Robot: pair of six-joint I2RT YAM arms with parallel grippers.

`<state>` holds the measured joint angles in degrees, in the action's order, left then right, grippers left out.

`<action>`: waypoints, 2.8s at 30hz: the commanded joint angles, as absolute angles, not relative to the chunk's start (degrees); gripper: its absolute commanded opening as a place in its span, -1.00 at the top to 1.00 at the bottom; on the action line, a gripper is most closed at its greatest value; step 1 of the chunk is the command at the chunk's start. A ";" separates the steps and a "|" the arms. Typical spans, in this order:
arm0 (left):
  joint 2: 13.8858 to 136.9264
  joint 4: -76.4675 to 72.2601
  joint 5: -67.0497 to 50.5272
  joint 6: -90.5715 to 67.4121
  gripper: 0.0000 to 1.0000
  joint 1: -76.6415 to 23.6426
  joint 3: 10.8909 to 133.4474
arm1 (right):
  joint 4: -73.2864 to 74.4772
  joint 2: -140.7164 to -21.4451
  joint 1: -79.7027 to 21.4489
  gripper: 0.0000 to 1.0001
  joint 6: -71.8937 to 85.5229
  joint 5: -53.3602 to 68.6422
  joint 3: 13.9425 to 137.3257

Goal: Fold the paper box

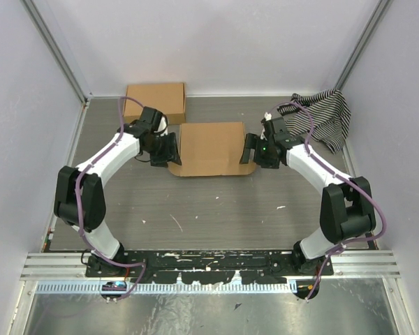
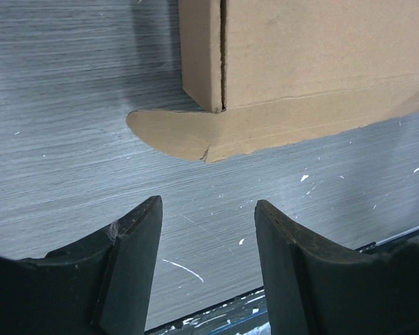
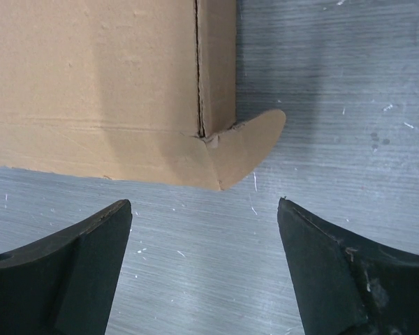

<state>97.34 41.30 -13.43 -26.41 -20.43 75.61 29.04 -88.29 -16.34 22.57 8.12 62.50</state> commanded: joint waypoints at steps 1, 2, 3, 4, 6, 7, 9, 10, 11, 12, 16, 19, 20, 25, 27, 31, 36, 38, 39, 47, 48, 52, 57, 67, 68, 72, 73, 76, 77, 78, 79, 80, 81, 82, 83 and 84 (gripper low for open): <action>97.15 38.20 -8.94 -24.78 -0.23 -21.34 76.37 | 22.21 -89.38 -16.50 -0.81 20.62 9.72 62.45; 97.41 37.92 -8.42 -24.48 -0.23 -21.36 76.37 | 21.85 -89.58 -16.53 -0.81 20.46 9.41 62.36; 97.79 37.50 -8.11 -24.30 -0.23 -21.36 76.30 | 21.62 -89.87 -16.55 -0.82 20.26 9.08 62.36; 98.24 37.19 -7.76 -24.02 -0.23 -21.36 76.36 | 21.54 -90.29 -16.59 -0.82 20.03 8.79 62.49; 99.39 36.85 -7.41 -23.47 -0.23 -21.44 76.68 | 21.49 -91.16 -16.49 -0.83 19.51 8.66 62.76; 100.01 36.91 -6.93 -23.28 -0.23 -21.53 76.99 | 21.46 -91.48 -16.52 -0.83 19.32 8.53 62.79; 101.32 36.81 -6.20 -22.88 -0.22 -21.64 77.56 | 21.09 -91.97 -16.53 -0.84 18.85 8.39 62.63; 101.67 36.49 -6.20 -22.86 -0.22 -21.70 77.72 | 20.95 -92.16 -16.48 -0.84 18.63 8.43 62.61; 102.01 35.95 -6.36 -22.85 -0.22 -21.83 77.84 | 20.74 -92.38 -16.53 -0.84 18.45 8.37 62.57; 102.40 35.35 -6.55 -22.81 -0.22 -22.06 77.91 | 20.66 -92.64 -16.57 -0.84 18.31 8.35 62.62; 104.57 34.89 -6.82 -22.46 -0.22 -22.97 78.94 | 20.29 -93.58 -16.49 -0.84 18.00 8.89 62.66; 105.48 34.85 -7.81 -22.88 -0.20 -23.28 79.02 | 20.13 -94.18 -16.51 -0.84 17.81 10.26 62.70; 105.48 34.77 -8.16 -23.00 -0.20 -23.37 78.86 | 20.13 -94.40 -16.48 -0.84 17.72 10.81 62.68; 104.96 33.67 -10.31 -23.81 -0.17 -23.89 77.30 | 20.11 -94.60 -16.56 -0.80 17.08 13.73 62.42; 104.83 33.88 -10.90 -23.82 -0.14 -24.11 76.81 | 20.46 -94.67 -16.53 -0.78 16.85 14.58 62.50; 103.63 33.83 -12.15 -23.83 -0.11 -24.26 75.14 | 21.00 -94.29 -16.56 -0.69 16.62 16.10 62.55; 103.23 32.96 -13.68 -24.41 -0.07 -24.43 73.50 | 21.08 -94.25 -16.67 -0.61 16.57 17.24 62.56; 103.18 32.96 -14.76 -24.73 -0.04 -24.56 73.40 | 21.38 -94.39 -16.68 -0.56 16.61 18.28 62.83; 103.05 32.94 -15.10 -24.84 -0.03 -24.60 73.42 | 21.62 -94.35 -16.74 -0.53 16.61 18.70 63.05; 101.98 33.14 -16.25 -25.28 0.01 -24.70 73.36 | 22.88 -93.94 -17.34 -0.48 16.70 15.54 62.85; 102.09 33.20 -16.41 -25.23 0.02 -24.70 73.36 | 22.93 -94.26 -17.35 -0.49 16.63 15.17 62.81; 102.39 33.69 -15.52 -24.89 0.02 -24.76 73.59 | 22.12 -93.79 -17.39 -0.56 17.31 8.84 62.26; 103.12 34.21 -12.35 -24.94 -0.16 -24.70 75.00 | 20.92 -94.57 -17.32 -0.67 17.45 4.06 62.91; 107.10 30.79 -13.05 -25.58 -0.43 -24.71 77.47 | 15.37 -98.33 -17.34 -0.74 15.83 10.11 62.45; 107.34 30.11 -13.92 -25.92 -0.43 -24.70 77.44 | 14.90 -98.35 -17.34 -0.75 15.82 10.80 62.22; 107.98 27.80 -16.56 -26.54 -0.41 -24.70 76.48 | 14.16 -97.76 -17.32 -0.75 15.82 13.59 61.89; 107.95 27.38 -16.88 -26.62 -0.41 -24.70 76.08 | 14.22 -97.35 -17.33 -0.75 15.82 13.92 61.95; 107.35 27.10 -17.19 -26.40 -0.38 -24.70 74.95 | 15.43 -96.06 -17.39 -0.73 15.66 14.05 62.34; 106.99 27.36 -17.02 -26.17 -0.38 -24.70 74.70 | 15.95 -95.39 -17.36 -0.73 15.65 13.61 62.46; 106.69 27.53 -16.92 -25.86 -0.38 -24.70 74.43 | 16.40 -94.65 -17.39 -0.73 15.64 12.67 62.49; 106.36 27.78 -16.75 -25.60 -0.38 -24.70 74.15 | 16.74 -93.83 -17.33 -0.74 15.71 11.70 62.53; 106.06 28.04 -16.36 -25.27 -0.38 -24.70 74.01 | 17.08 -93.12 -17.33 -0.74 15.87 10.74 62.64; 105.87 28.26 -16.04 -24.97 -0.39 -24.70 74.00 | 17.27 -92.55 -17.19 -0.76 15.95 10.33 62.77; 105.71 28.30 -16.03 -24.76 -0.39 -24.72 74.03 | 17.39 -92.18 -17.17 -0.77 16.06 10.40 62.89; 105.74 28.05 -16.41 -24.75 -0.40 -24.69 74.13 | 17.33 -92.04 -17.15 -0.78 16.01 10.90 63.19; 106.02 27.71 -17.22 -24.83 -0.39 -24.74 74.34 | 17.36 -92.14 -17.16 -0.78 15.93 11.93 63.57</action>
